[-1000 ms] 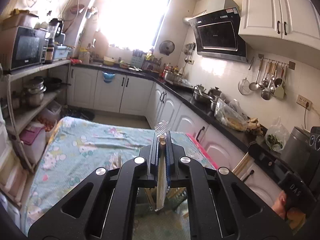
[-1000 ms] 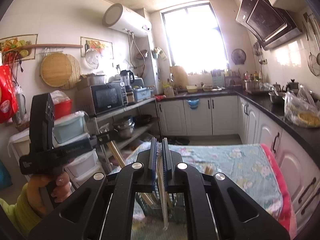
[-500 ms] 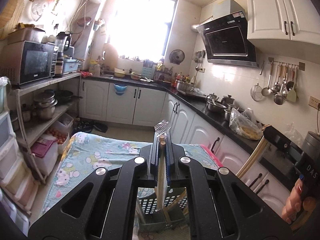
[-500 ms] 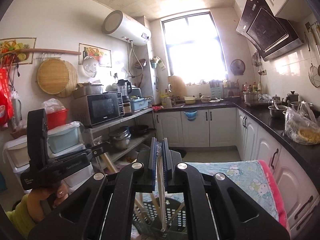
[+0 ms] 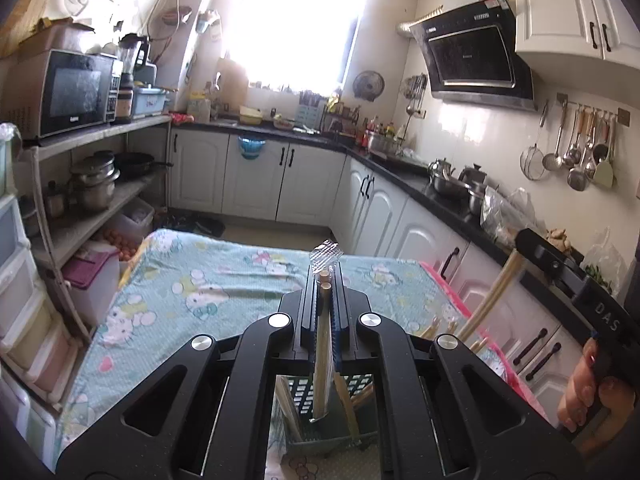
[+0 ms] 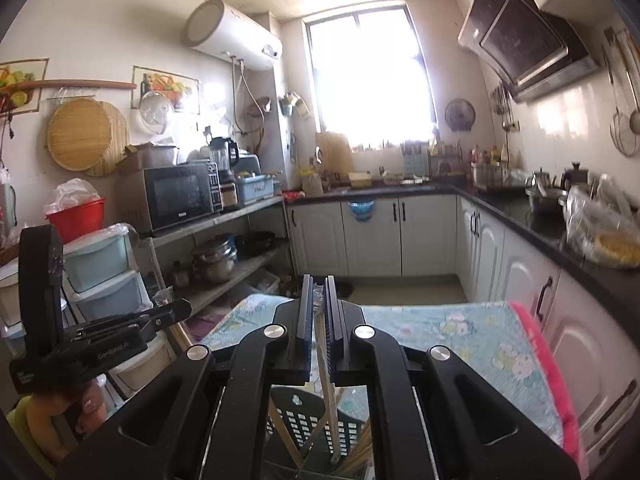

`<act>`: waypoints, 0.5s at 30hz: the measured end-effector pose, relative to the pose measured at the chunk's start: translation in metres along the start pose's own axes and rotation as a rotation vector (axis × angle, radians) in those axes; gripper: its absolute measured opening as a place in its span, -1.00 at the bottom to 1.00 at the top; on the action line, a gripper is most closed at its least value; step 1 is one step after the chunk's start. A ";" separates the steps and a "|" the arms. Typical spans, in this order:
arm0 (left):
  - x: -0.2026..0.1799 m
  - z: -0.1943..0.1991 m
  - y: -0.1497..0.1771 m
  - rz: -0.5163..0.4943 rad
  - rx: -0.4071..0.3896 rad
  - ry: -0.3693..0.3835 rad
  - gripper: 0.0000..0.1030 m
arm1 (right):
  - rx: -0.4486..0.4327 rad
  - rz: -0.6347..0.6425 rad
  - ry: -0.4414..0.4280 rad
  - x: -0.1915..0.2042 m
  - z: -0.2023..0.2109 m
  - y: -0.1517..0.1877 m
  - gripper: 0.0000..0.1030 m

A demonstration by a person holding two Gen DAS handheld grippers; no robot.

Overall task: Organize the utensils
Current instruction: 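Lower the chopsticks into the green basket and open both grippers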

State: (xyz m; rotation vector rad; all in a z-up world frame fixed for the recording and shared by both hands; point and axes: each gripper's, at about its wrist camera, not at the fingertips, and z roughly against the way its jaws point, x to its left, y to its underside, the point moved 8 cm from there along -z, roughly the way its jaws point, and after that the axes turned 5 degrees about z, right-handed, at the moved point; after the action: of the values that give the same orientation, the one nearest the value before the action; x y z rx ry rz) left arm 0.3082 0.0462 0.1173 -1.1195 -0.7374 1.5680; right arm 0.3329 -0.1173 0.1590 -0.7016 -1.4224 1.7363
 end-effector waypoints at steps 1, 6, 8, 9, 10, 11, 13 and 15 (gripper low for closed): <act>0.000 -0.004 0.005 0.002 0.013 0.002 -0.95 | 0.008 -0.006 -0.001 -0.001 -0.005 0.005 -0.89; -0.001 -0.017 0.022 -0.003 0.049 0.005 -0.95 | 0.036 -0.029 -0.014 0.000 -0.020 0.022 -0.89; -0.002 -0.022 0.027 -0.007 0.061 0.006 -0.95 | 0.050 -0.032 -0.017 0.001 -0.026 0.030 -0.89; -0.003 -0.025 0.030 -0.009 0.068 0.007 -0.95 | 0.056 -0.034 -0.016 0.000 -0.028 0.032 -0.89; -0.004 -0.027 0.033 -0.012 0.074 0.007 -0.95 | 0.063 -0.040 -0.019 0.000 -0.031 0.036 -0.89; -0.004 -0.029 0.035 -0.014 0.079 0.006 -0.95 | 0.068 -0.045 -0.022 0.000 -0.033 0.039 -0.89; -0.004 -0.033 0.040 -0.017 0.089 0.009 -0.94 | 0.080 -0.050 -0.022 0.000 -0.037 0.044 -0.89; -0.006 -0.036 0.044 -0.018 0.097 0.009 -0.94 | 0.090 -0.057 -0.024 -0.001 -0.041 0.049 -0.89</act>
State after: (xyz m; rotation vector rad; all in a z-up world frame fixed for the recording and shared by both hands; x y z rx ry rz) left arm 0.3244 0.0254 0.0669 -1.0452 -0.6570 1.5659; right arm 0.3557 -0.0998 0.1025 -0.5881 -1.3583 1.7587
